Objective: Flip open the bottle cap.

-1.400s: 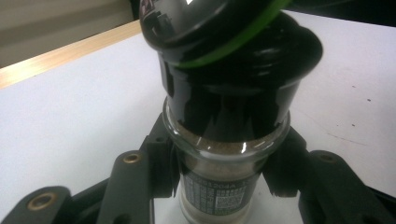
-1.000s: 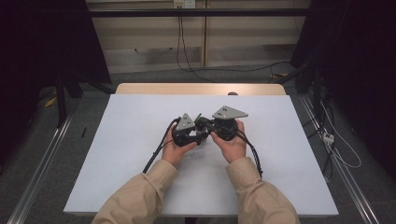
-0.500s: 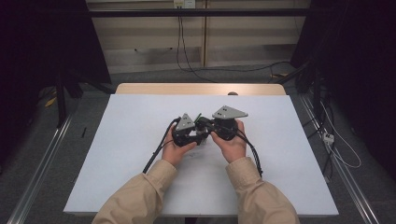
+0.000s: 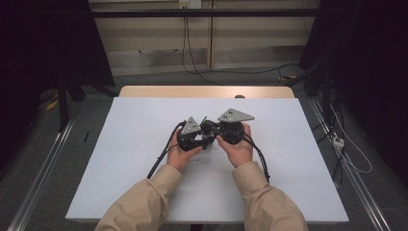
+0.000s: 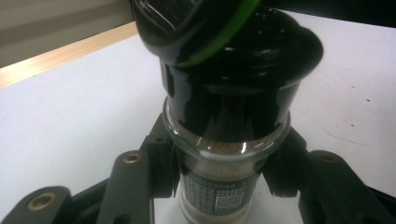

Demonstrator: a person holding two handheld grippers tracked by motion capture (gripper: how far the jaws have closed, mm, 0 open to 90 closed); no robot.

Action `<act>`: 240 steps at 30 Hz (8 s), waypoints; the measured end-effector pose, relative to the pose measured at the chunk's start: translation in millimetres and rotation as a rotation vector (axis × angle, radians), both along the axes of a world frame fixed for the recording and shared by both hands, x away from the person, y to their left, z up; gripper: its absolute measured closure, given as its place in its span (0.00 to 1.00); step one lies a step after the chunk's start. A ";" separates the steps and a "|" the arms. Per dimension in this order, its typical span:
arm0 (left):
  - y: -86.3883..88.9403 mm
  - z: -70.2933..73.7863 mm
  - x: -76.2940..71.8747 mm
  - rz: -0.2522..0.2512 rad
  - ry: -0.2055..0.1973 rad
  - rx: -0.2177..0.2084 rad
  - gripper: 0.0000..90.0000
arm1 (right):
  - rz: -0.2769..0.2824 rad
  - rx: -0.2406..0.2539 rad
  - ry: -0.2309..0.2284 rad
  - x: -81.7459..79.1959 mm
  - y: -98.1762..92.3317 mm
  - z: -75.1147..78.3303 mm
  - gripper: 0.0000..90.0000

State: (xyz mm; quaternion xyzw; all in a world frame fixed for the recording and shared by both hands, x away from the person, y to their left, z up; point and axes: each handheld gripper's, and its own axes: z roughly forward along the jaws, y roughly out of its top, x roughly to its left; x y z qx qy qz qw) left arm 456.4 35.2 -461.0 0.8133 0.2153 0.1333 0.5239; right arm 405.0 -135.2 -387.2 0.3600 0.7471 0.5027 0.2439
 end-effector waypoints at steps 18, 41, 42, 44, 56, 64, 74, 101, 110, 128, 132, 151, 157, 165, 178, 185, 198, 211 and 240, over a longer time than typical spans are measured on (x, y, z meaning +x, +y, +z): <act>-0.1 0.0 -0.2 0.001 -0.001 0.000 0.59 | 0.006 0.004 -0.005 2.0 2.2 0.9 1.00; 0.2 -0.1 -0.4 0.000 0.000 -0.002 0.59 | 0.009 0.002 -0.004 4.3 4.2 -0.2 1.00; 0.2 -0.2 -0.5 0.000 -0.001 -0.003 0.59 | 0.010 0.003 -0.003 4.4 4.4 -0.1 1.00; 0.2 -0.2 -0.5 0.000 -0.001 -0.003 0.59 | 0.008 0.002 -0.004 4.7 4.6 0.1 1.00; 0.1 -0.2 -0.6 0.000 -0.001 -0.002 0.59 | 0.007 0.000 -0.003 6.3 4.9 -0.3 1.00; 0.2 -0.2 -0.5 -0.001 0.000 -0.003 0.59 | 0.009 -0.001 -0.004 7.2 5.7 -0.3 1.00; 0.2 -0.2 -0.6 -0.002 -0.003 -0.003 0.59 | 0.016 0.005 -0.004 8.8 8.4 1.0 1.00; 4.0 0.3 0.9 0.007 0.023 -0.029 0.51 | 0.001 0.014 0.005 12.0 3.9 1.4 1.00; 12.2 4.3 -0.5 0.038 0.041 -0.025 0.33 | 0.007 0.027 0.018 11.9 6.0 0.3 0.88; 24.8 16.4 -6.8 0.035 0.068 -0.027 0.10 | -0.031 0.101 0.062 8.1 0.9 -0.2 0.25; 28.8 18.3 -8.4 0.032 0.074 -0.025 0.09 | -0.036 0.092 0.060 5.5 -0.7 -2.7 0.23; 52.8 29.2 -23.0 0.006 0.080 -0.036 0.08 | -0.009 0.082 0.058 -13.7 -9.0 -7.6 0.18; 58.8 31.6 -28.1 -0.003 0.081 -0.041 0.08 | 0.002 0.078 0.061 -21.7 -14.2 -11.0 0.16; 76.0 28.7 -35.2 -0.002 0.086 -0.028 0.08 | -0.008 0.074 0.074 -33.4 -30.1 -21.4 0.15; 107.7 28.4 -47.7 0.020 0.079 -0.034 0.08 | -0.036 0.083 0.077 -52.2 -55.5 -35.2 0.13; 123.7 25.0 -51.2 0.046 0.081 -0.023 0.08 | -0.048 0.084 0.081 -61.1 -66.5 -40.5 0.12; 144.3 24.6 -61.5 0.054 0.079 -0.016 0.08 | -0.069 0.083 0.079 -75.5 -82.6 -47.4 0.11; 159.7 22.0 -69.1 0.068 0.076 0.001 0.07 | -0.087 0.065 0.075 -88.5 -96.5 -54.5 0.11; 177.0 20.3 -80.0 0.074 0.077 0.006 0.07 | -0.133 0.037 0.074 -111.4 -124.6 -62.3 0.11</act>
